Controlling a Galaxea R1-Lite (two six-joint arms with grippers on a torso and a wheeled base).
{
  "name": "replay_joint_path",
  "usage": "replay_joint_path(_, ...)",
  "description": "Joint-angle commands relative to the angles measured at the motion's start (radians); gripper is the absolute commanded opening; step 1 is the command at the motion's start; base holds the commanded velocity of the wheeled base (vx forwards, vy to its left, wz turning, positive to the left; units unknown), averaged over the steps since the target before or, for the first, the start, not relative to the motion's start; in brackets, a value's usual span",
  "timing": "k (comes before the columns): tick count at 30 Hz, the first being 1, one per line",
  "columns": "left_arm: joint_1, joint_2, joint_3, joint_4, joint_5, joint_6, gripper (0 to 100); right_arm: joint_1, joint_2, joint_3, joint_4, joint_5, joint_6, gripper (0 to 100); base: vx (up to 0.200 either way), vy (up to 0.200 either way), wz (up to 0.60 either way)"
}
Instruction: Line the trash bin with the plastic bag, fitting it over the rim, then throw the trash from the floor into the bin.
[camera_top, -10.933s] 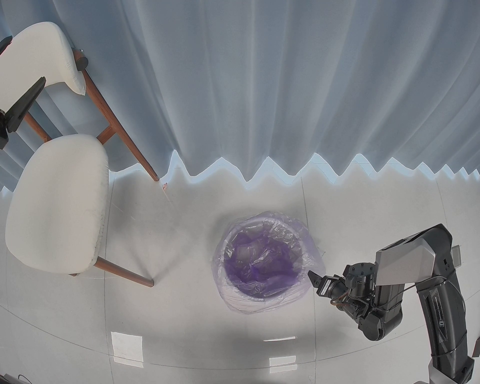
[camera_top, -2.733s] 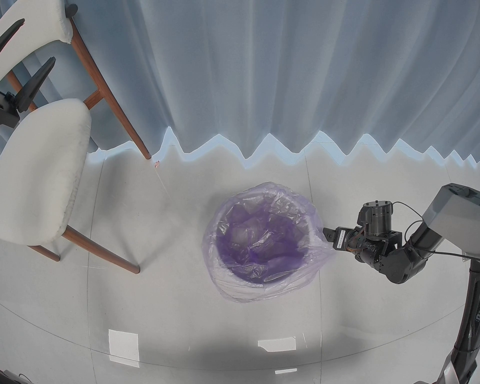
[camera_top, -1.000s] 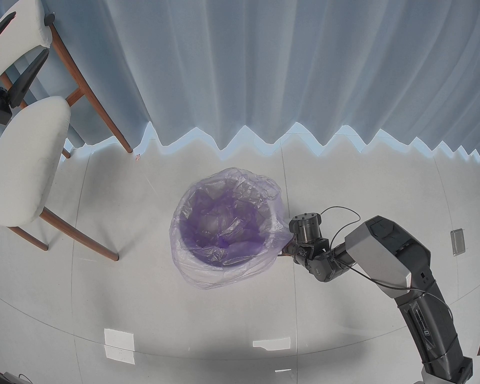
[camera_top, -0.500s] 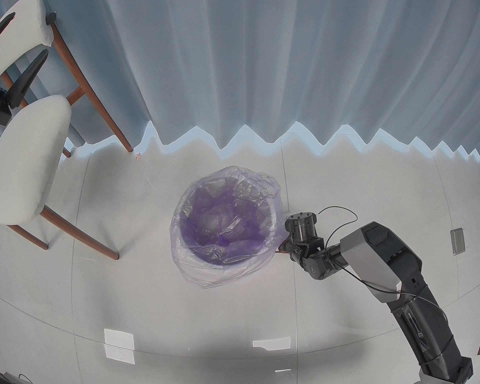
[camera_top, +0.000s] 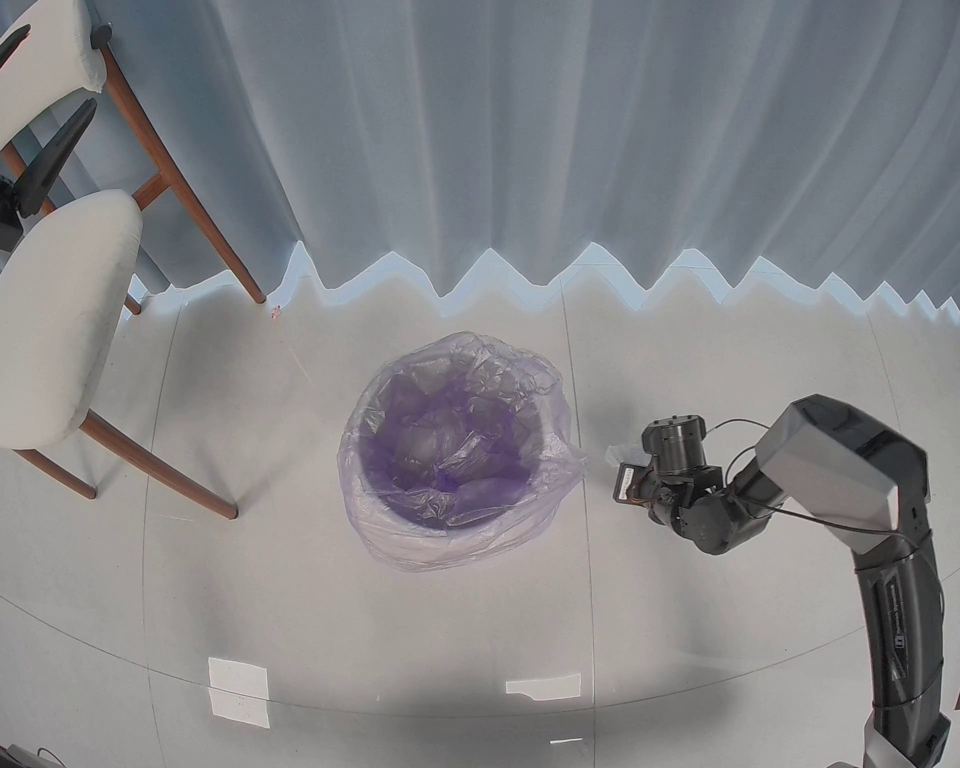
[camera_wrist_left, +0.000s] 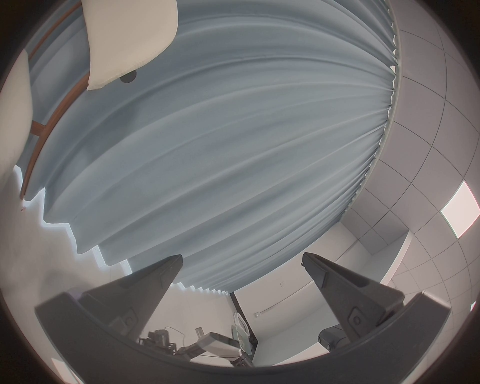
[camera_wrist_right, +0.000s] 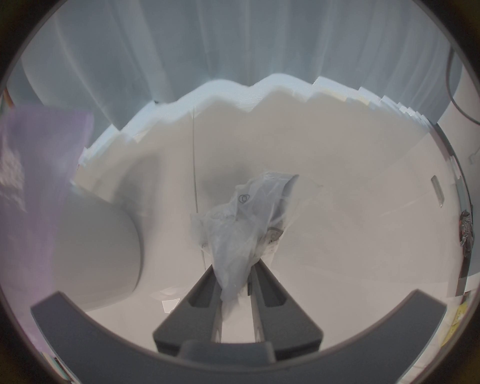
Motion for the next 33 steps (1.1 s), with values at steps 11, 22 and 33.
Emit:
replay_joint_path(11,0.014,-0.017,0.082,-0.001,-0.025,0.001,100,0.104,-0.596,0.680,-0.587,0.187,-0.088,0,0.018,0.000,0.00)
replay_joint_path(22,0.047,-0.037,0.109,-0.001,-0.071,0.004,100,0.282,-0.578,0.676,-0.628,0.196,-0.081,0,0.200,0.000,0.00)
replay_joint_path(33,0.037,-0.043,0.130,-0.001,-0.071,0.117,100,0.368,-0.377,0.643,-0.713,0.220,-0.080,0,0.109,0.091,0.00)
